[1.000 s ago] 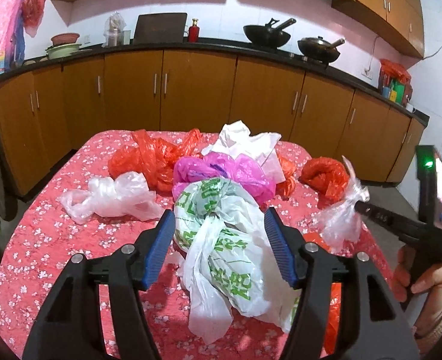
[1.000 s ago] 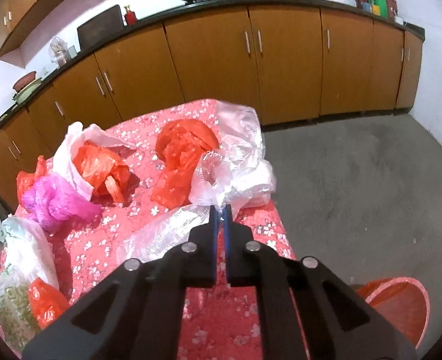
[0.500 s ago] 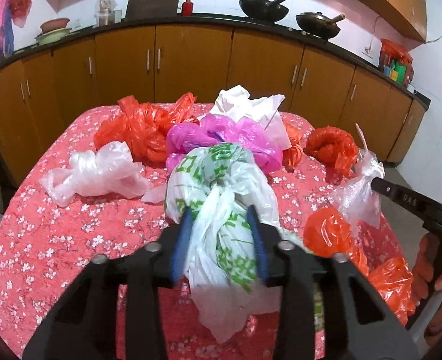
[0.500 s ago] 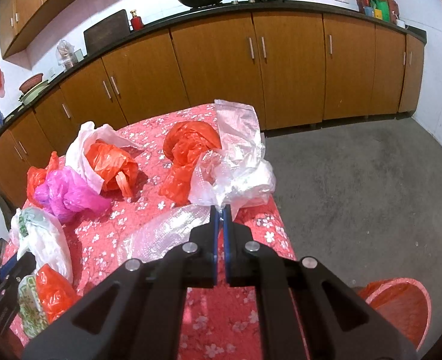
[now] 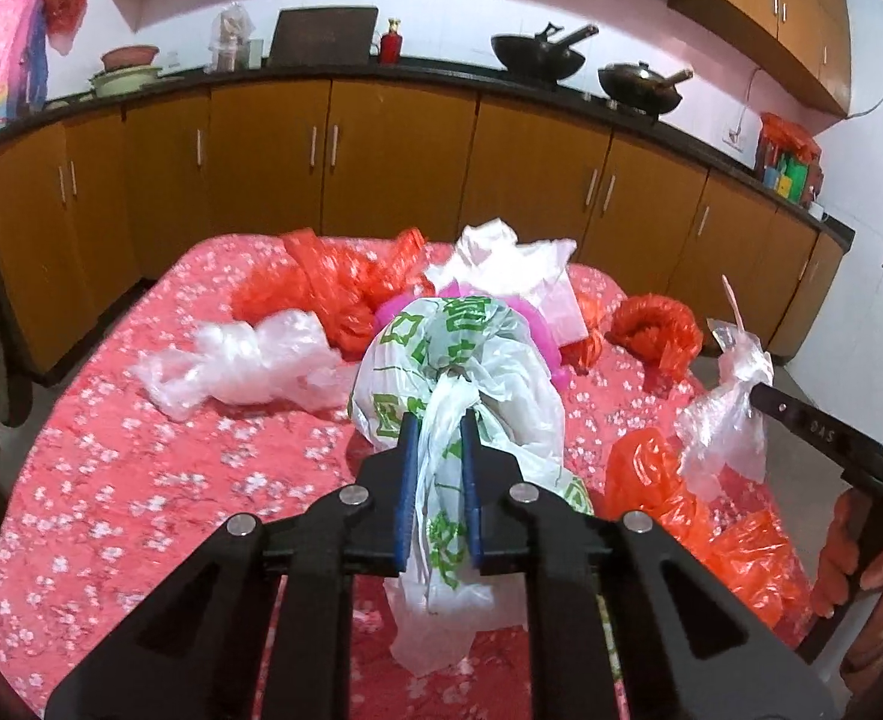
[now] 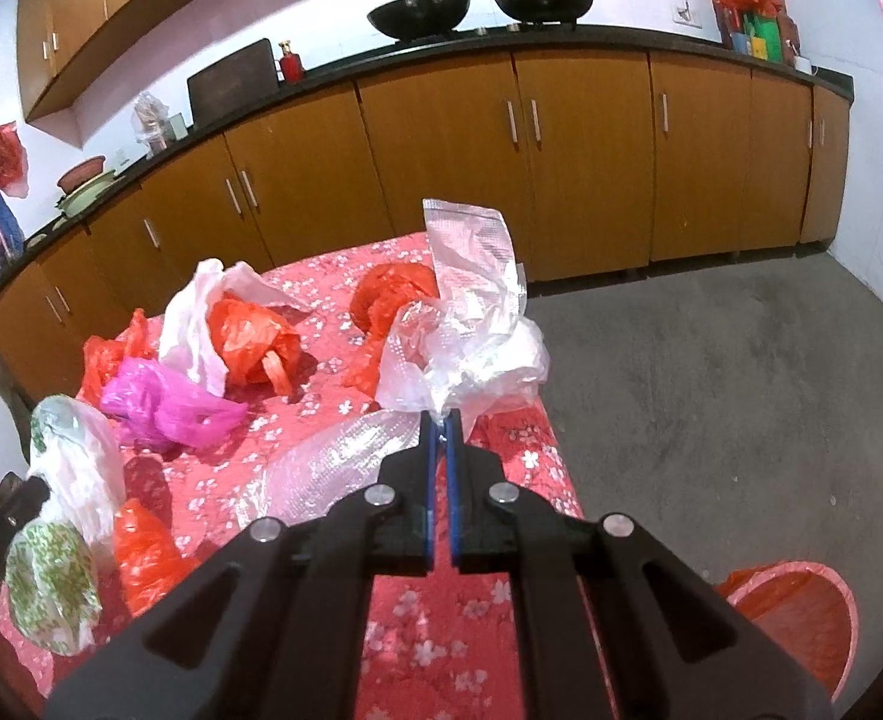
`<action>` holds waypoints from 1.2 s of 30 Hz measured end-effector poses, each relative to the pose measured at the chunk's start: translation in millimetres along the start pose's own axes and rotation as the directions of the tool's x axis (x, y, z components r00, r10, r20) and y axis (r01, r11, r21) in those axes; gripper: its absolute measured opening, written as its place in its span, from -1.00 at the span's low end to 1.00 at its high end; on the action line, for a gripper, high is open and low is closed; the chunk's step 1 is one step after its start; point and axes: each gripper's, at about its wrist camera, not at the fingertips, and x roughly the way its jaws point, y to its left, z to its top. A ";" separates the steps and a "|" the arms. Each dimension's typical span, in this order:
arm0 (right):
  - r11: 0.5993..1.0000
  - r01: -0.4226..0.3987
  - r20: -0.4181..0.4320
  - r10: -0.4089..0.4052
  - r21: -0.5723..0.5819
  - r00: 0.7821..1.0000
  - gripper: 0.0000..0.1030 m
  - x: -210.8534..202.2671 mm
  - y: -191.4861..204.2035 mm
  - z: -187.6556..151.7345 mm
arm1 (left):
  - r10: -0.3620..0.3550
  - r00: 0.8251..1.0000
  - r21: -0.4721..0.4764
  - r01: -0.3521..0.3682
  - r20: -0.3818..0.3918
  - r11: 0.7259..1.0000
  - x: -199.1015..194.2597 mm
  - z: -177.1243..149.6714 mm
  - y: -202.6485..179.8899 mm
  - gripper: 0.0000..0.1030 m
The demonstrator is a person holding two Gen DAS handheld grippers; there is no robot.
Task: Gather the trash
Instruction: 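Grasp the white green-print bag with the left tool while the right tool grasps a clear bag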
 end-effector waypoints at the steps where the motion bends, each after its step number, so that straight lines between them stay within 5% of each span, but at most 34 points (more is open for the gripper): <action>1: 1.000 -0.003 0.007 0.003 -0.004 1.000 -0.91 -3.8 1.0 0.6 | 0.001 1.000 0.000 -0.001 0.014 1.000 -4.6 2.0 0.8 -0.74; 18: 0.995 -0.009 0.159 0.025 -0.101 0.987 -0.91 -75.6 18.9 14.2 | 0.036 0.994 0.024 -0.039 0.106 0.999 -34.9 20.9 -5.9 -0.74; 36: 0.985 0.162 0.300 -0.139 -0.056 0.944 -0.91 -156.1 -55.7 1.0 | -0.152 0.982 0.112 0.140 0.113 0.984 -52.1 19.4 -101.1 -0.74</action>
